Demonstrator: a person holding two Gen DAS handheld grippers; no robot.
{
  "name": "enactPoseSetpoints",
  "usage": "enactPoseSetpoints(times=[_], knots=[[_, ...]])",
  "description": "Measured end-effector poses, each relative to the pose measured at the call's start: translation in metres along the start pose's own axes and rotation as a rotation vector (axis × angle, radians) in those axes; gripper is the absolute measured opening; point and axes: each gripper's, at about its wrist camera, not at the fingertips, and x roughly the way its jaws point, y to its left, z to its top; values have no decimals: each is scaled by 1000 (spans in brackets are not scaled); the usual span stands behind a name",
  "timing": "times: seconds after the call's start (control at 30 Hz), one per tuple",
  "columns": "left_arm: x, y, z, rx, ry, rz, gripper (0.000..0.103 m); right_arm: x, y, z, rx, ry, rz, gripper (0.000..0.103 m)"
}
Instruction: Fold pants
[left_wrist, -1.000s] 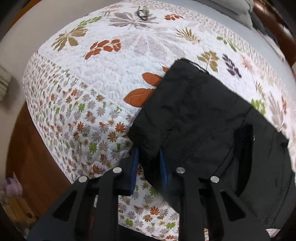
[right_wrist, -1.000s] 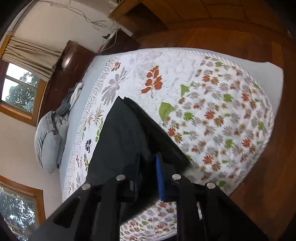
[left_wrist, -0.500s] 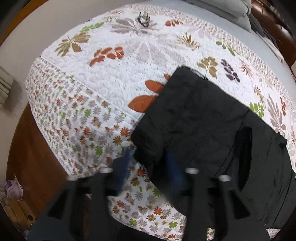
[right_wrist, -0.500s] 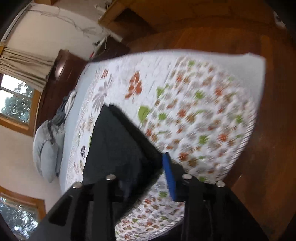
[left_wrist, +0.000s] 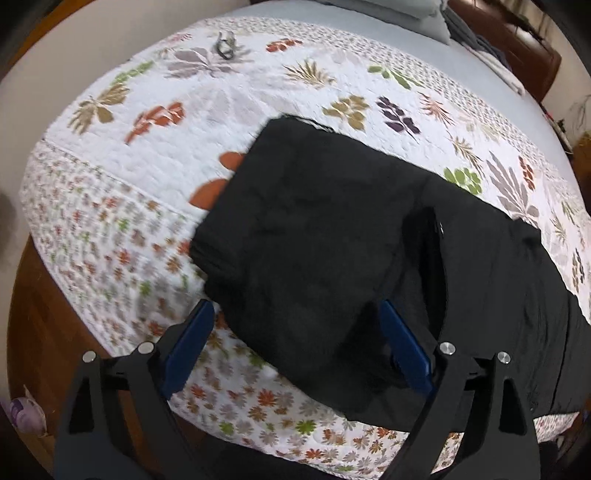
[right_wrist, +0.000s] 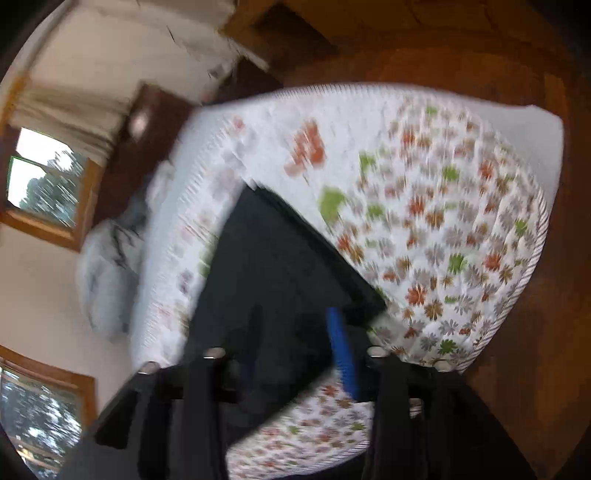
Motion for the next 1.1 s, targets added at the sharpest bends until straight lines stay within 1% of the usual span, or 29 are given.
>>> enactPoseSetpoints(times=[0.03,0.07,0.13,0.23,0.3,0.33,0.37,0.47,0.5,0.57,0.73,0.77,0.87,0.93,0.97,1.0,1.03,1.07,1.1], knots=[[3,0,-2,-1,1,-9,92,-9,-11,2,44,-21,10,74],[6,0,-5,-3,-1,-12,92,-11,-17,3,71,-20,26,75],[8,4,-7,-29,4,-31,92,-7,-31,2,116,14,67,75],[5,11,-11,-81,-14,-54,92,7,-42,-4,142,42,95,77],[3,18,-14,-120,-19,-75,92,18,-50,-10,175,57,133,77],[3,22,-17,-155,-17,-80,92,23,-51,-11,185,61,146,77],[4,27,-19,-196,-16,-94,92,30,-53,-12,191,65,153,77],[4,37,-24,-262,-18,-116,92,44,-57,-16,205,71,164,79],[4,39,-24,-275,-17,-115,92,47,-58,-17,207,66,177,81],[5,37,-24,-273,-12,-106,92,52,-57,-17,213,57,205,83],[7,17,-18,-176,-8,-66,92,65,-50,-14,190,63,293,83],[7,13,-18,-158,-8,-62,92,67,-49,-14,186,68,297,83],[8,12,-17,-152,-2,-57,92,78,-52,-14,218,68,302,81],[8,13,-16,-161,-2,-60,92,79,-47,-13,217,60,342,80],[9,14,-16,-165,-3,-59,92,82,-43,-13,205,60,339,79],[9,14,-16,-166,-3,-58,92,86,-42,-12,201,65,330,76],[8,14,-16,-165,-3,-55,92,90,-41,-12,202,75,326,68],[8,13,-16,-164,-4,-52,92,94,-43,-12,208,83,319,63],[8,12,-16,-162,-8,-49,92,95,-43,-11,211,88,322,52]])
